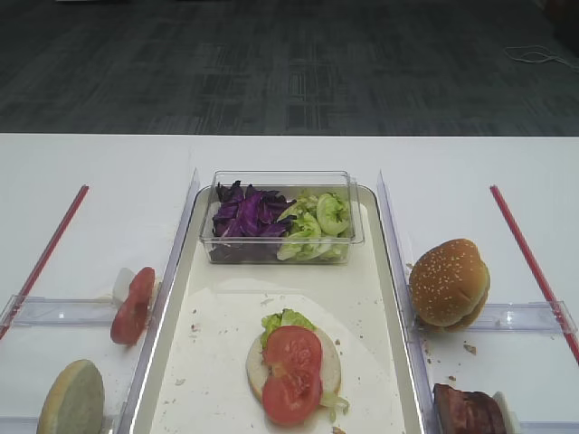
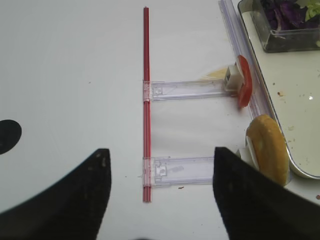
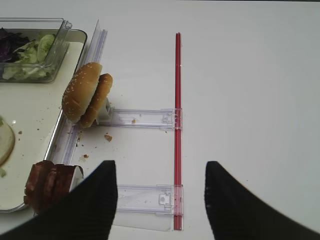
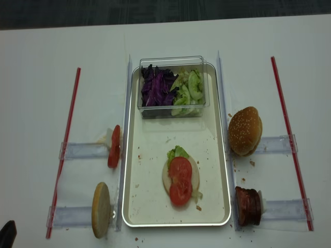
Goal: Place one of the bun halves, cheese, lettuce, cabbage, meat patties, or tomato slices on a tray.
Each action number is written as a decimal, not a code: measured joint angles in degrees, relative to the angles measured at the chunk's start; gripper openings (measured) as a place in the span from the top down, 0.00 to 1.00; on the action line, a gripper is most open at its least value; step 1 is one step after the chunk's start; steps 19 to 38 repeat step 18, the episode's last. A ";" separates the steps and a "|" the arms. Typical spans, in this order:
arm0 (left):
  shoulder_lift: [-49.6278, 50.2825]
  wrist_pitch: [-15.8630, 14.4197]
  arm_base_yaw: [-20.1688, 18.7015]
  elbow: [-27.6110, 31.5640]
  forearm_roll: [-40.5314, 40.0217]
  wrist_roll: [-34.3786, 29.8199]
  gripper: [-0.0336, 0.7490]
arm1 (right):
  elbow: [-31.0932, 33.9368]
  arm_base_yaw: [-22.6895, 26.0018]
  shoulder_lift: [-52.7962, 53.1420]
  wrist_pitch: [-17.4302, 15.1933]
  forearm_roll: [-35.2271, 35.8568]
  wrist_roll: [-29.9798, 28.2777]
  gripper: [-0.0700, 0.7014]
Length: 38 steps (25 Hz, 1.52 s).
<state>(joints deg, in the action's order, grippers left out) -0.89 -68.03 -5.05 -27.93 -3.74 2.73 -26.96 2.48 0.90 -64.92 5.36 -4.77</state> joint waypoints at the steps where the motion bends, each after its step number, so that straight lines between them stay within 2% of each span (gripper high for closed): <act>1: 0.00 0.00 0.00 0.00 0.00 0.00 0.42 | 0.00 0.00 0.00 0.00 0.00 0.00 0.38; 38: 0.00 0.00 0.00 0.00 0.00 0.00 0.42 | 0.00 0.00 0.00 0.00 0.00 0.00 0.38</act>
